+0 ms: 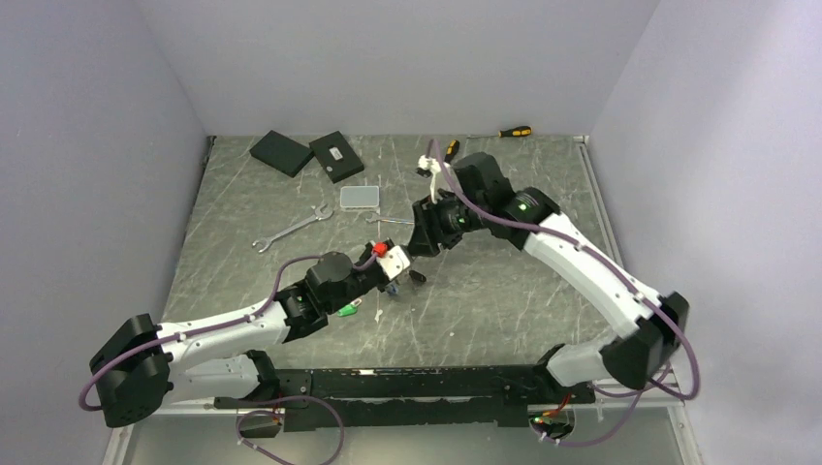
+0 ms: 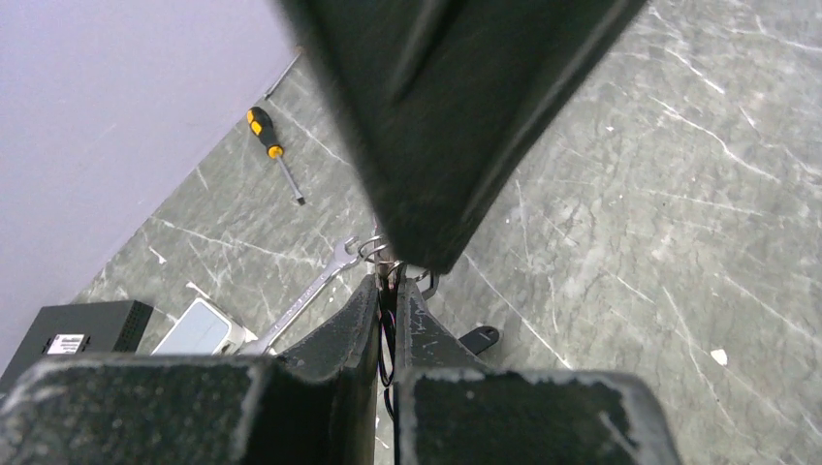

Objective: Put the keys on the keyring

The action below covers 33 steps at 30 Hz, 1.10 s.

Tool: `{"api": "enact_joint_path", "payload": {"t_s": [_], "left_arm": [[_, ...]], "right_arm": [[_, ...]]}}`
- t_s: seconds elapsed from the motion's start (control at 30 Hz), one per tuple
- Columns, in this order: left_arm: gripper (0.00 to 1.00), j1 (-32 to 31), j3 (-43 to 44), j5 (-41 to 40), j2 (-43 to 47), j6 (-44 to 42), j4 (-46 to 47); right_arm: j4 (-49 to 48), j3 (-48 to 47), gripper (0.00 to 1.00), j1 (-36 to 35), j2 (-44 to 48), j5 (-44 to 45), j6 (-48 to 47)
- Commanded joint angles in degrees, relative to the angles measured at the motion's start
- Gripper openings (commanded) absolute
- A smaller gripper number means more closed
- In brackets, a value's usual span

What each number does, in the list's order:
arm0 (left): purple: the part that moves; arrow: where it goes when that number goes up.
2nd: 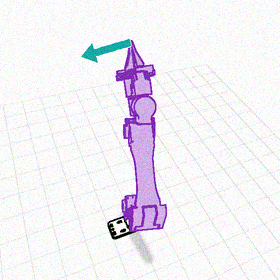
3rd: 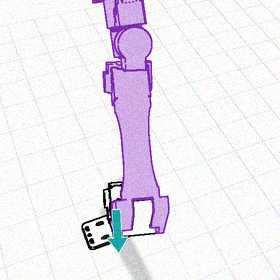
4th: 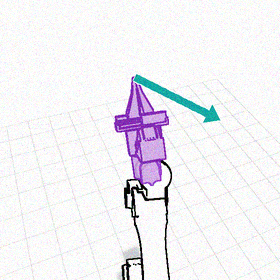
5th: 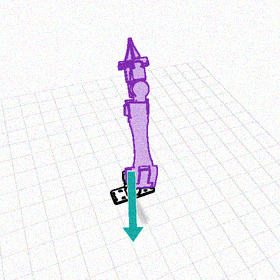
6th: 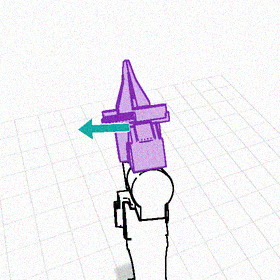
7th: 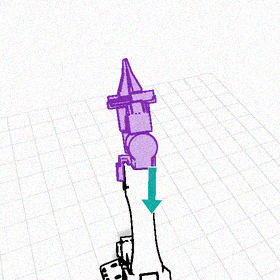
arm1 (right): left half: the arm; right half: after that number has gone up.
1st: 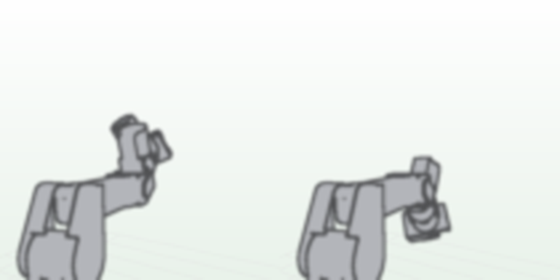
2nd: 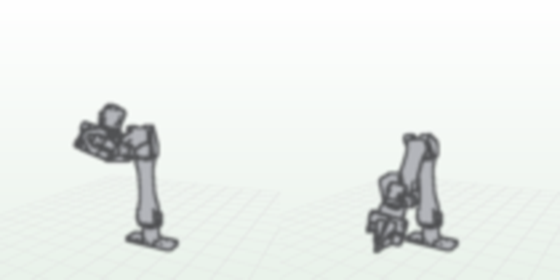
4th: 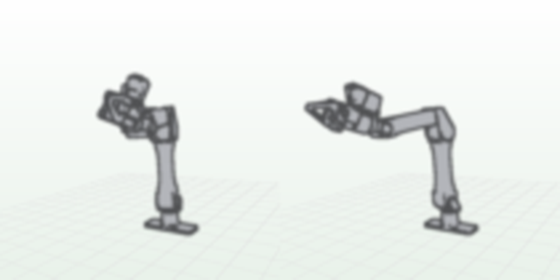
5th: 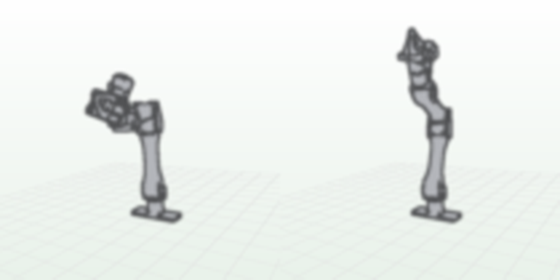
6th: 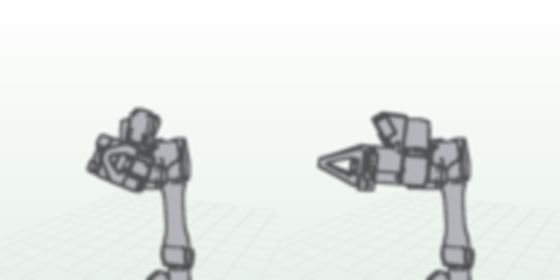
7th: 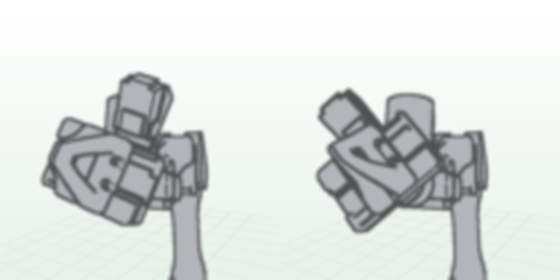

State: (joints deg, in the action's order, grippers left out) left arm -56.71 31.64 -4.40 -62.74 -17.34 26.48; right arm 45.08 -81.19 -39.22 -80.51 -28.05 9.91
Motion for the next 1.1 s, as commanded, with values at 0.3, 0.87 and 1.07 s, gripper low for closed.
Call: {"api": "enact_joint_path", "payload": {"t_s": [0.3,0.87,1.07], "left_arm": [[0.0,0.1,5.8,-5.3,1.0,10.8,3.3],[0.0,0.1,9.8,-2.9,0.1,14.2,-2.3],[0.0,0.1,10.1,-2.2,-0.5,14.2,-2.1]], "right_arm": [[-25.7,16.2,0.49,-0.5,15.6,8.5,1.3],[-37.3,24.6,0.38,-2.6,21.5,8.0,-11.5],[-36.1,23.5,0.37,-3.2,20.1,9.8,-12.6]]}}
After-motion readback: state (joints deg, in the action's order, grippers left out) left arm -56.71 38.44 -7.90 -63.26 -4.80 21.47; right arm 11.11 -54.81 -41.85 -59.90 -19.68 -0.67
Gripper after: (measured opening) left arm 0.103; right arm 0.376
